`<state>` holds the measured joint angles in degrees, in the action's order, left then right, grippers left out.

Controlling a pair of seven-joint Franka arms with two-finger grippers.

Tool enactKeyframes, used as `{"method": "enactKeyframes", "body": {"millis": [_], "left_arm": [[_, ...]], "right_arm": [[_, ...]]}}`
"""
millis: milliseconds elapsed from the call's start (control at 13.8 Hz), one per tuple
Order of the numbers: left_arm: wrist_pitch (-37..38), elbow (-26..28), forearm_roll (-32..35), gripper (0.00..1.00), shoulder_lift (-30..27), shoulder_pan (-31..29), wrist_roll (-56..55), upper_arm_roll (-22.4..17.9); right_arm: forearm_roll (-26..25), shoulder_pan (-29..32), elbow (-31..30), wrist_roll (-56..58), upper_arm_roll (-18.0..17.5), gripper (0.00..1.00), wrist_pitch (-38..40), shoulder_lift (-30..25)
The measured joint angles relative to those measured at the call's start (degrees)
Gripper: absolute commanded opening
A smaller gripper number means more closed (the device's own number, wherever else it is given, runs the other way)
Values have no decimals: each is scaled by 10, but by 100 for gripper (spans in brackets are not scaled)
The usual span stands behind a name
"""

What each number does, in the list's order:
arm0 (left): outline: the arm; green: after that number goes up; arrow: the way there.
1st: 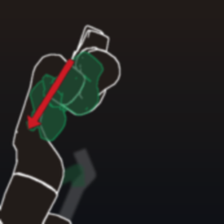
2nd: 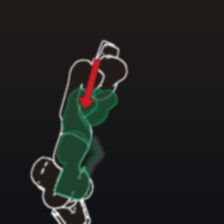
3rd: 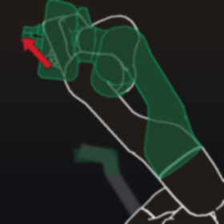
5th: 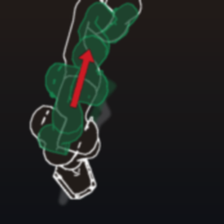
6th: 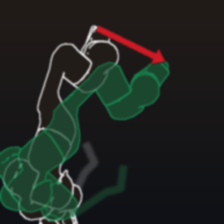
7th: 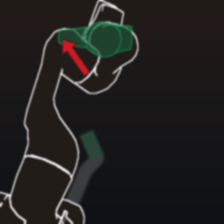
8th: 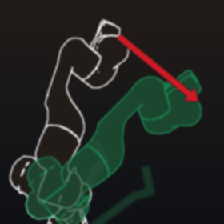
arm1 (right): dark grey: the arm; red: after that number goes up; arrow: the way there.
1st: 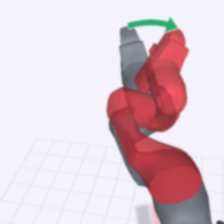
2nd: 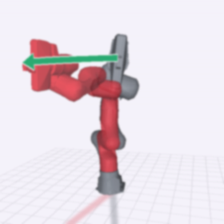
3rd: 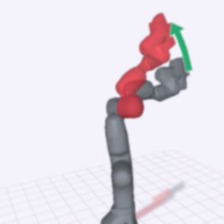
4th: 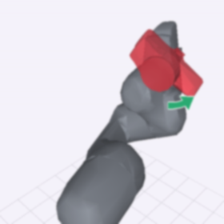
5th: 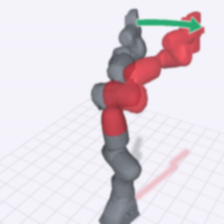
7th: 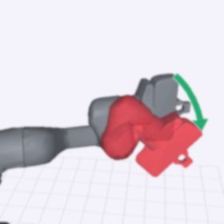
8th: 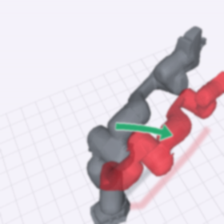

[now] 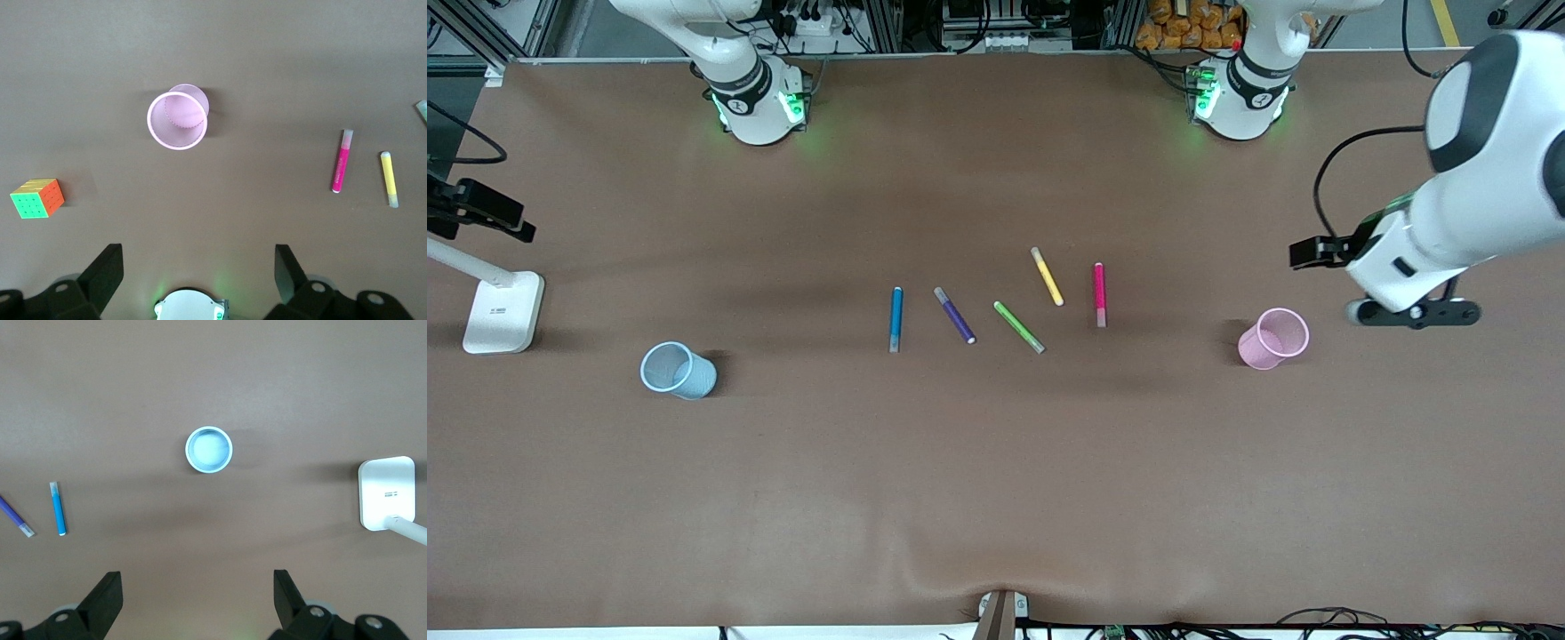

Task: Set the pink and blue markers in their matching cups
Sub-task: 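Move the left gripper over the pink marker and lower around it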

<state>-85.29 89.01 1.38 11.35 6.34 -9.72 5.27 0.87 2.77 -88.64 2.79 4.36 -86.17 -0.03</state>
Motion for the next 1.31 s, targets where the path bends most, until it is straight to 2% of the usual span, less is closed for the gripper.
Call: {"method": "enactKeyframes", "body": {"millis": [435,943,1305], "left_arm": [[-32,0,-1,100,102,65,-48,2],[-49,-6,-24,100,117,86,-52,3],[-85,-4,-26,99,182,131,-109,3]], "right_arm": [[0,7,1,0,0,100,-15,0],[0,5,2,0,-8,100,-16,0],[0,-4,2,0,-12,100,-14,0]]}}
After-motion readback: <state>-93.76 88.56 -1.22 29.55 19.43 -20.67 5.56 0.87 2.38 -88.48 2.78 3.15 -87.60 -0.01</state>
